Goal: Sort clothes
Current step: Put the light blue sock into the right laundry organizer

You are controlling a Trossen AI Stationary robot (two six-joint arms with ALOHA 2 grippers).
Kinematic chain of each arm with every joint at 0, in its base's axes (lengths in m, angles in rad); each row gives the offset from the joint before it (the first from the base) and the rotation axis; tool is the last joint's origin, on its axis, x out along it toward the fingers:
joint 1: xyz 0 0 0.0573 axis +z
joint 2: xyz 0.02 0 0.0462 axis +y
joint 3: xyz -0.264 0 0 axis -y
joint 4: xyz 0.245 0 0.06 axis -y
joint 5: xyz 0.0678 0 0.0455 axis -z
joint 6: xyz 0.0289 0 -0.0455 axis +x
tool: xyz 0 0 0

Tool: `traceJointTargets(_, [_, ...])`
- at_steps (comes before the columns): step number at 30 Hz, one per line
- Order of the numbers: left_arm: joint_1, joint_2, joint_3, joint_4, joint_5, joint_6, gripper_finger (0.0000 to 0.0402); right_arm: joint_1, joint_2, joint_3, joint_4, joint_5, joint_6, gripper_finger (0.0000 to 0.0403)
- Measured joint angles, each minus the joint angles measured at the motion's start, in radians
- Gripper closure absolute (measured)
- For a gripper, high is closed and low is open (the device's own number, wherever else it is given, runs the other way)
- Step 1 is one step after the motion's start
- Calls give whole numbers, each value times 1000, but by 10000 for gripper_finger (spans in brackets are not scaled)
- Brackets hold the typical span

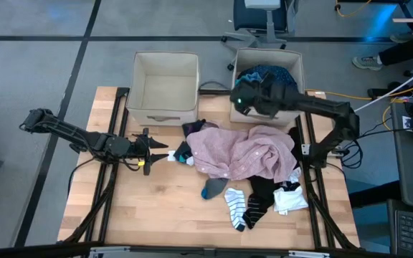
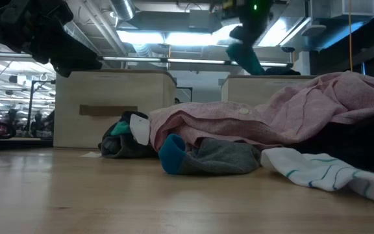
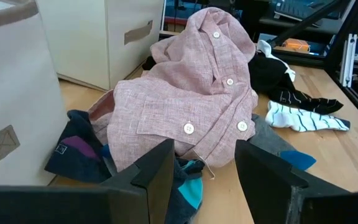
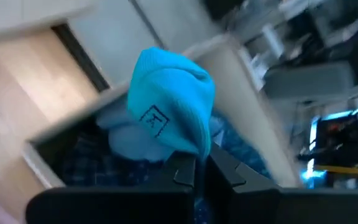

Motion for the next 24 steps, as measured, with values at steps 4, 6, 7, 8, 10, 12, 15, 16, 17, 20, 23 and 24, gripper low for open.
traceJointTargets(4, [0, 0, 0, 0, 0, -3, 240, -108, 24, 0, -31, -177, 19, 386])
traceJointTargets(6, [0, 0, 0, 0, 0, 2, 240, -158, 39, 0, -39, -256, 39, 385])
traceJointTargets(7, [0, 0, 0, 0, 0, 4, 240, -182, 47, 0, -40, -292, 48, 385])
traceJointTargets(8, [0, 0, 0, -1, 0, 4, 240, -203, 56, 0, -39, -321, 52, 385])
traceJointTargets(10, [0, 0, 0, -3, 0, 3, 240, -236, 73, 0, -39, -352, 72, 384])
traceJointTargets(12, [0, 0, 0, -10, -1, 2, 240, -264, 86, 0, -39, -354, 116, 384])
traceJointTargets(15, [0, 0, 0, -27, -1, -13, 240, -289, 100, 0, -43, -384, 127, 384])
traceJointTargets(16, [0, 0, 0, -31, -1, -19, 240, -290, 101, 0, -47, -400, 126, 381])
traceJointTargets(17, [0, 0, 0, -33, -1, -22, 240, -289, 101, 0, -48, -410, 126, 376])
traceJointTargets(20, [0, 0, 0, -32, -1, -22, 240, -284, 99, 10, -65, -420, 126, 344])
traceJointTargets(23, [0, 0, 0, -32, -1, -23, 240, -263, 92, 45, -100, -424, 126, 297])
traceJointTargets(24, [0, 0, 0, -32, -1, -23, 240, -257, 91, 62, -114, -424, 125, 279])
